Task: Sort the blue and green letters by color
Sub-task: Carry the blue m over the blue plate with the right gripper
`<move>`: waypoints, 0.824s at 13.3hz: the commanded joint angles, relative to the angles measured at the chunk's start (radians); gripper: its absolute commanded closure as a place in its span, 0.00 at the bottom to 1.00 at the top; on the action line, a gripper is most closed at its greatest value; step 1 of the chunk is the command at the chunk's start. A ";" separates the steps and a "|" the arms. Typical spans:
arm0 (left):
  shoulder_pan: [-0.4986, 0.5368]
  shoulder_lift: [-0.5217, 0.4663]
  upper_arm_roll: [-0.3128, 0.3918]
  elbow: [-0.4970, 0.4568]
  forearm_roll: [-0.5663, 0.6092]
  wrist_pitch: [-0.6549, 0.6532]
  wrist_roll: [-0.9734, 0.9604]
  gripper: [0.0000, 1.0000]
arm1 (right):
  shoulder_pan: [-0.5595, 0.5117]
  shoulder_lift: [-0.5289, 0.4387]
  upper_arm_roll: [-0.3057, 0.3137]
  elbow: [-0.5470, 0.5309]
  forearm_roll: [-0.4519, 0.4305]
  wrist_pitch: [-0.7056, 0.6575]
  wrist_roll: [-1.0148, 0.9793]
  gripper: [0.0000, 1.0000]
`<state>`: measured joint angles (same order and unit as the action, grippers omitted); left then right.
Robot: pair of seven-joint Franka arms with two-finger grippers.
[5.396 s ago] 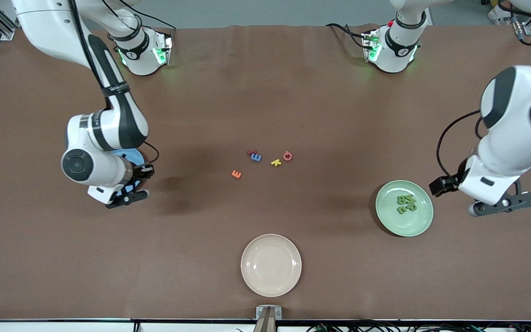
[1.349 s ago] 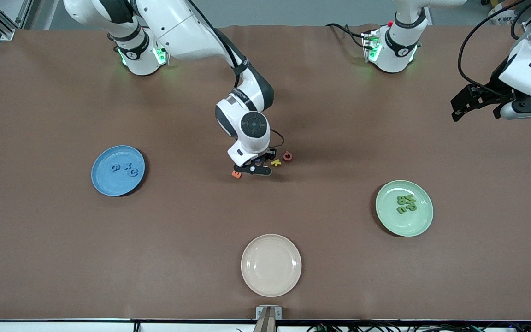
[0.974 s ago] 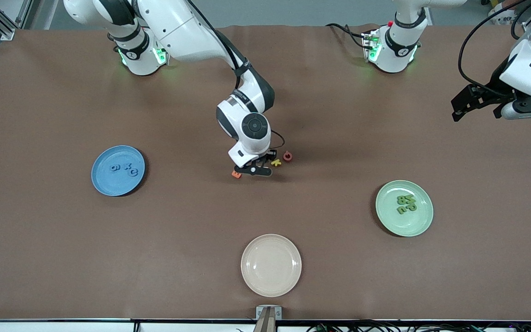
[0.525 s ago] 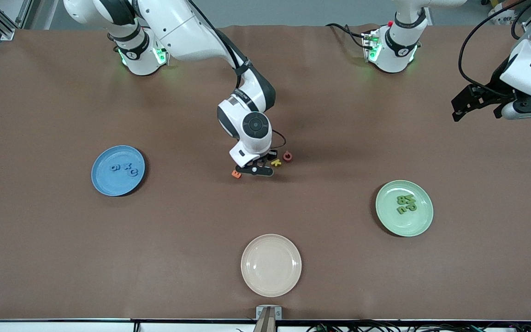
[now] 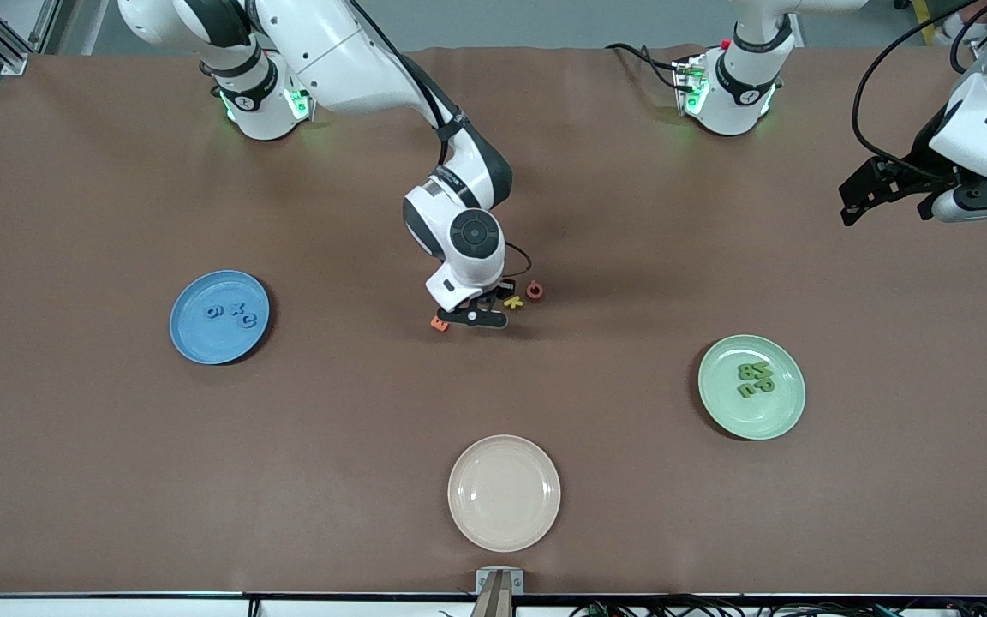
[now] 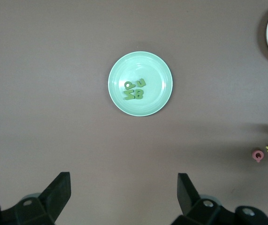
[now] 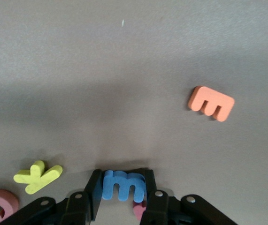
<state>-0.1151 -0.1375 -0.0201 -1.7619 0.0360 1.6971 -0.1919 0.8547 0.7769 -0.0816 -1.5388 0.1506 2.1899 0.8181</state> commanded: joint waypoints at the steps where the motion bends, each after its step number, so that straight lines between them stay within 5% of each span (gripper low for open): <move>1: -0.001 0.001 0.002 0.009 -0.014 0.004 0.003 0.00 | -0.025 -0.005 -0.003 0.068 0.018 -0.105 0.004 0.81; 5: -0.003 0.001 0.002 0.009 -0.014 0.003 0.003 0.00 | -0.086 -0.103 -0.010 0.051 0.004 -0.231 -0.081 0.83; 11: -0.005 0.003 0.002 0.009 -0.014 0.004 0.005 0.00 | -0.256 -0.339 -0.012 -0.220 -0.038 -0.210 -0.478 0.83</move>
<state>-0.1165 -0.1375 -0.0210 -1.7619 0.0360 1.6972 -0.1919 0.6566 0.5463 -0.1102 -1.6136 0.1389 1.9488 0.4467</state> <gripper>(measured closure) 0.000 0.595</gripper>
